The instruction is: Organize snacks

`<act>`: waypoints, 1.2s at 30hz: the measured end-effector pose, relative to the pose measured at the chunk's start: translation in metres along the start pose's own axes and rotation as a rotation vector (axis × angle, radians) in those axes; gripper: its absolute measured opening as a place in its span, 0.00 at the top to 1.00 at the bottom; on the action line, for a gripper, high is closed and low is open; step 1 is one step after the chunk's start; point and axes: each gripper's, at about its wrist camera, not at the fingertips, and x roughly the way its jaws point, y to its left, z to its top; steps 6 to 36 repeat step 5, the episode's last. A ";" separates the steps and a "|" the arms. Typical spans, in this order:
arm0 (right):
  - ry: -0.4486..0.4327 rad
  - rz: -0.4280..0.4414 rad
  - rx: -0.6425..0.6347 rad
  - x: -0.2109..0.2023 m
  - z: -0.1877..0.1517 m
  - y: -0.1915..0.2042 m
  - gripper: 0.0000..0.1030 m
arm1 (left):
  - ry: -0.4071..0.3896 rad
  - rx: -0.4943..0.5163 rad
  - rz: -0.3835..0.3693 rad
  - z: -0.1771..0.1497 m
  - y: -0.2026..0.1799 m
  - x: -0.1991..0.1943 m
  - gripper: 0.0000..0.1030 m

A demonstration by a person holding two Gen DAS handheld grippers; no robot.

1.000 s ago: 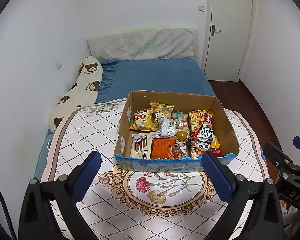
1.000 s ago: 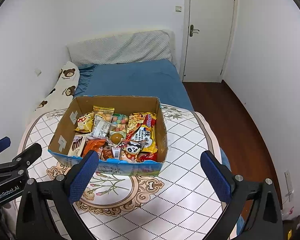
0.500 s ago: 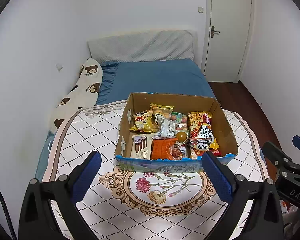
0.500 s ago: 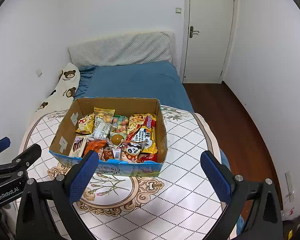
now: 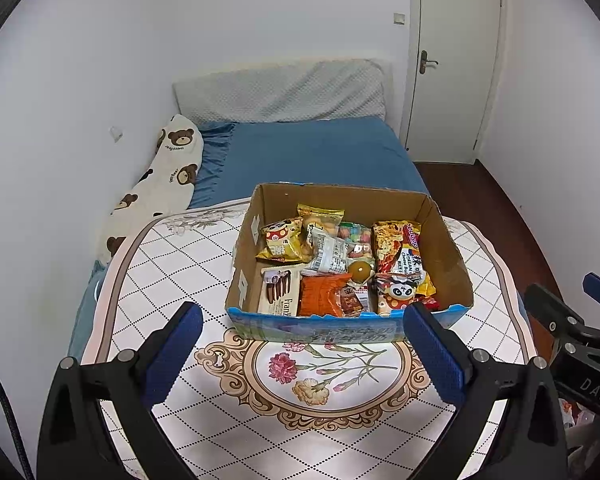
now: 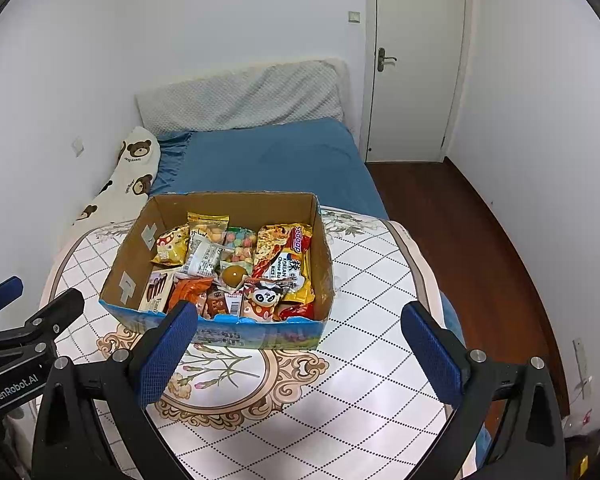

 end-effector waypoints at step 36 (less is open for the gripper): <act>-0.004 0.000 -0.002 -0.002 -0.001 0.001 0.00 | -0.005 0.004 0.001 -0.002 0.000 -0.001 0.00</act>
